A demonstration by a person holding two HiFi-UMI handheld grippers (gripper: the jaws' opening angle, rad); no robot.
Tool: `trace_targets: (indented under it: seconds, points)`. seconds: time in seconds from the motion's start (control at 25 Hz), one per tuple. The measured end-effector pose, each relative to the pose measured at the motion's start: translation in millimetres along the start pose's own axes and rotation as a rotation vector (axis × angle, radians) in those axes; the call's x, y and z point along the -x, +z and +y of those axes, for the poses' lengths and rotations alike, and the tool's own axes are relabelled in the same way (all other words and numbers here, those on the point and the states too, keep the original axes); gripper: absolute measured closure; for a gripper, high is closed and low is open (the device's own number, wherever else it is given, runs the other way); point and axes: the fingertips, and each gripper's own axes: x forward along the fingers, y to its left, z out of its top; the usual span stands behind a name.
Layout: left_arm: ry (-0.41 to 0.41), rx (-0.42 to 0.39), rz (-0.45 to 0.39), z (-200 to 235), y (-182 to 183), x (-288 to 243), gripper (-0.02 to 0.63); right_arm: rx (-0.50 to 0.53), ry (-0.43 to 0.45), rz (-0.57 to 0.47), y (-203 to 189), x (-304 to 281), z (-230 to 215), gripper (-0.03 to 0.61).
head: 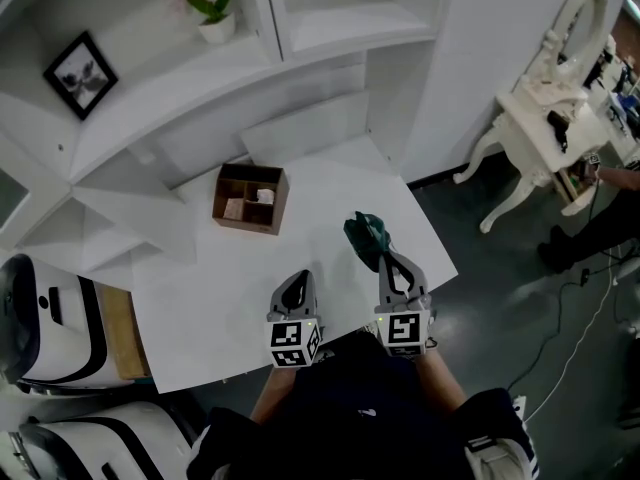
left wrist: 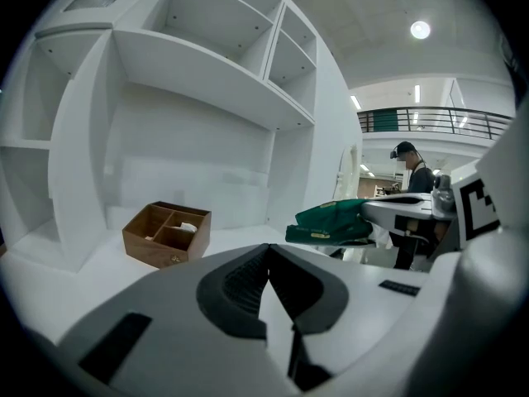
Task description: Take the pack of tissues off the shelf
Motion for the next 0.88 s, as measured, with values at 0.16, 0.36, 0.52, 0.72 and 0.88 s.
trace_targets:
  seconds: [0.16, 0.36, 0.52, 0.72, 0.88]
  points:
    - [0.004, -0.004, 0.007, 4.0, -1.1, 0.6, 0.609, 0.004, 0.01, -0.002, 0.1, 1.0, 3.7, 0.565]
    - [-0.016, -0.002, 0.023, 3.0, -4.8, 1.6, 0.609, 0.014, 0.002, -0.006, 2.5, 2.1, 3.7, 0.565]
    - [-0.015, 0.002, 0.016, 4.0, -5.1, 3.6, 0.61, 0.022, 0.01, -0.003, 2.1, 2.8, 7.2, 0.565]
    - [-0.023, 0.005, -0.007, 3.0, -1.6, 6.1, 0.609, 0.002, 0.014, 0.012, -3.5, 5.2, 10.0, 0.565]
    - [-0.019, 0.008, -0.013, 5.2, -1.6, 7.6, 0.609, -0.004, 0.01, 0.019, -5.6, 6.2, 8.9, 0.566]
